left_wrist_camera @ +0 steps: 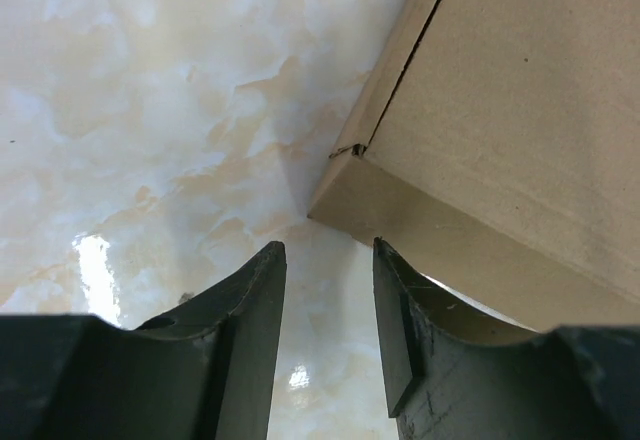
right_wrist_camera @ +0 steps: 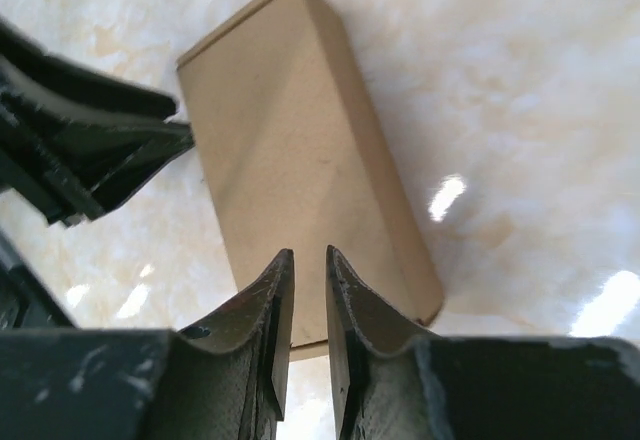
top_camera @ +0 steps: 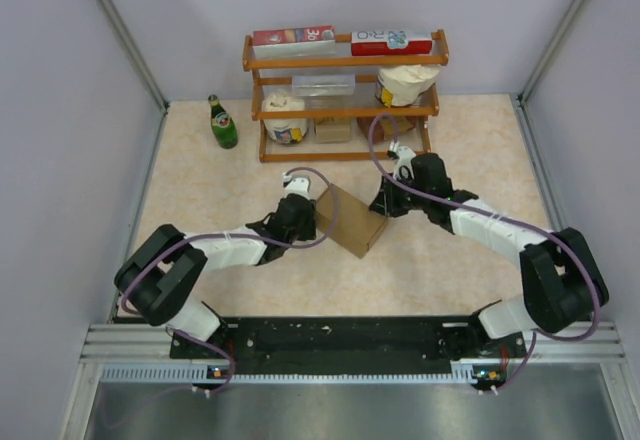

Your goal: Fold the paper box

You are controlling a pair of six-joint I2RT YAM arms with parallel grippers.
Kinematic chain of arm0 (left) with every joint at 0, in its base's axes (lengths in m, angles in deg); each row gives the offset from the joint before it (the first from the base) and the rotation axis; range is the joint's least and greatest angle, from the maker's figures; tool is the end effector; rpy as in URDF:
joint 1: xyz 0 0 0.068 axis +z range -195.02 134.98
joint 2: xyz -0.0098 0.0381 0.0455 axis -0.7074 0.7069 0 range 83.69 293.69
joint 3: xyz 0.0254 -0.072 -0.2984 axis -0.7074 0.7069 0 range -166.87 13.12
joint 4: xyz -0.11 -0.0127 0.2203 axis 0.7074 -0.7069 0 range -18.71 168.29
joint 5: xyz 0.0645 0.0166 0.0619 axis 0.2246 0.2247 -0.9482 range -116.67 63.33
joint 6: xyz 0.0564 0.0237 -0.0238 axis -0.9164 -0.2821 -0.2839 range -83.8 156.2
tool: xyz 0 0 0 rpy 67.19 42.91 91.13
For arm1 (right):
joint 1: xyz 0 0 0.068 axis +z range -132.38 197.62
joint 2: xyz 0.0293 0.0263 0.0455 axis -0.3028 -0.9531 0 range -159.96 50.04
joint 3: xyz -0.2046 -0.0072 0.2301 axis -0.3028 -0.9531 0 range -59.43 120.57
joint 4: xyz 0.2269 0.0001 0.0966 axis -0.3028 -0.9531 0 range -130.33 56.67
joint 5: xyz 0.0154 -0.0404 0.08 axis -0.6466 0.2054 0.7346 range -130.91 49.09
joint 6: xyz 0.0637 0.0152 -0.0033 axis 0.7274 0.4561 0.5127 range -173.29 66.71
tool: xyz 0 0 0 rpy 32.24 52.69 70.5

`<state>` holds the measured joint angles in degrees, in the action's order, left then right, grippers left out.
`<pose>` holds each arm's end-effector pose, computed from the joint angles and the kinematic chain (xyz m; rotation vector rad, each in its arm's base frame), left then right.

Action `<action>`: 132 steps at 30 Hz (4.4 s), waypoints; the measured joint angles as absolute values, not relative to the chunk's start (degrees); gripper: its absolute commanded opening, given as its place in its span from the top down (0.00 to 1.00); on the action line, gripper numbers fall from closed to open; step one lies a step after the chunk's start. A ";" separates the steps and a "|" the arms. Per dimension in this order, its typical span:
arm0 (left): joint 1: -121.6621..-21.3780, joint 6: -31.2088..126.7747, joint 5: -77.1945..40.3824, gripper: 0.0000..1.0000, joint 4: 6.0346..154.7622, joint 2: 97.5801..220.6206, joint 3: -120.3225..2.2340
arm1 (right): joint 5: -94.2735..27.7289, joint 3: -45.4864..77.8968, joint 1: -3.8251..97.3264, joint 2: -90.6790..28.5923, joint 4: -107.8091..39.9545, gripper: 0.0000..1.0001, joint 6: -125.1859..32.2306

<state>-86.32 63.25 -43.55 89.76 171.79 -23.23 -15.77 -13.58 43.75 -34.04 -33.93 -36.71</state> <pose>0.2300 -0.1822 0.1910 0.1257 2.2525 -0.3094 0.2598 0.1519 0.2418 -0.4385 2.2840 0.8835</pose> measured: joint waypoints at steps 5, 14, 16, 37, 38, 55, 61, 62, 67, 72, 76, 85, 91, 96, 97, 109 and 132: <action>-86.32 64.21 -43.66 0.62 88.23 167.79 -22.23 | -28.23 -11.27 43.75 -30.78 -38.20 0.82 -36.84; -87.37 68.98 -34.35 1.00 90.87 164.97 -17.38 | -37.80 -4.86 43.75 -45.38 -45.23 0.82 -37.87; -87.54 69.52 -32.49 1.00 92.03 165.56 -16.87 | -37.65 -4.86 43.75 -47.37 -46.17 0.82 -38.37; -95.39 70.20 -24.75 1.00 91.03 168.90 -17.97 | -32.16 -12.16 51.56 -41.77 -45.30 0.82 -36.71; -95.50 70.40 -24.75 1.00 91.00 169.03 -17.97 | -32.25 -12.43 51.64 -41.49 -45.36 0.82 -36.34; -97.86 72.54 -25.67 1.00 88.29 169.65 -19.76 | -34.04 -17.96 54.99 -35.13 -47.99 0.78 -31.86; -97.62 73.63 -30.59 1.00 80.08 163.96 -19.76 | -38.13 -18.41 54.46 -31.28 -52.34 0.79 -31.38; -96.96 73.76 -31.16 1.00 78.83 162.63 -19.74 | -38.50 -18.22 53.61 -31.06 -52.69 0.79 -31.66; -90.65 72.98 -33.19 1.00 77.06 159.35 -19.85 | -40.03 -14.24 47.03 -32.24 -53.95 0.81 -33.74; -84.99 69.09 -32.16 1.00 77.17 165.89 -24.79 | -38.06 -7.84 44.87 -38.43 -52.49 0.86 -34.86; -82.95 66.18 -29.76 1.00 79.62 173.87 -31.39 | -35.63 -5.89 44.72 -42.78 -51.35 0.89 -34.81; -81.62 63.47 -23.73 1.00 84.21 182.50 -35.58 | -32.16 -3.57 44.32 -48.57 -49.25 0.90 -34.59; -81.60 63.49 -19.42 1.00 87.57 185.43 -37.27 | -28.97 -2.07 44.32 -50.54 -47.68 0.91 -34.16; -81.55 63.47 -17.37 1.00 88.62 186.52 -37.99 | -26.63 -1.98 43.86 -50.89 -47.38 0.91 -34.16; -81.55 63.43 -17.24 1.00 88.67 186.59 -38.01 | -26.28 -1.98 43.71 -50.91 -47.35 0.91 -34.18; -82.28 65.68 -20.58 1.00 89.52 180.44 -30.47 | -33.12 -8.03 43.75 -45.53 -46.54 0.96 -30.05; -99.24 78.42 -25.32 1.00 91.14 170.52 -18.80 | -26.11 -25.47 51.27 -29.27 -48.01 0.96 -23.36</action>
<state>-99.24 78.42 -25.32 91.14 170.52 -18.80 -26.11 -25.47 51.27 -29.27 -48.01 -23.36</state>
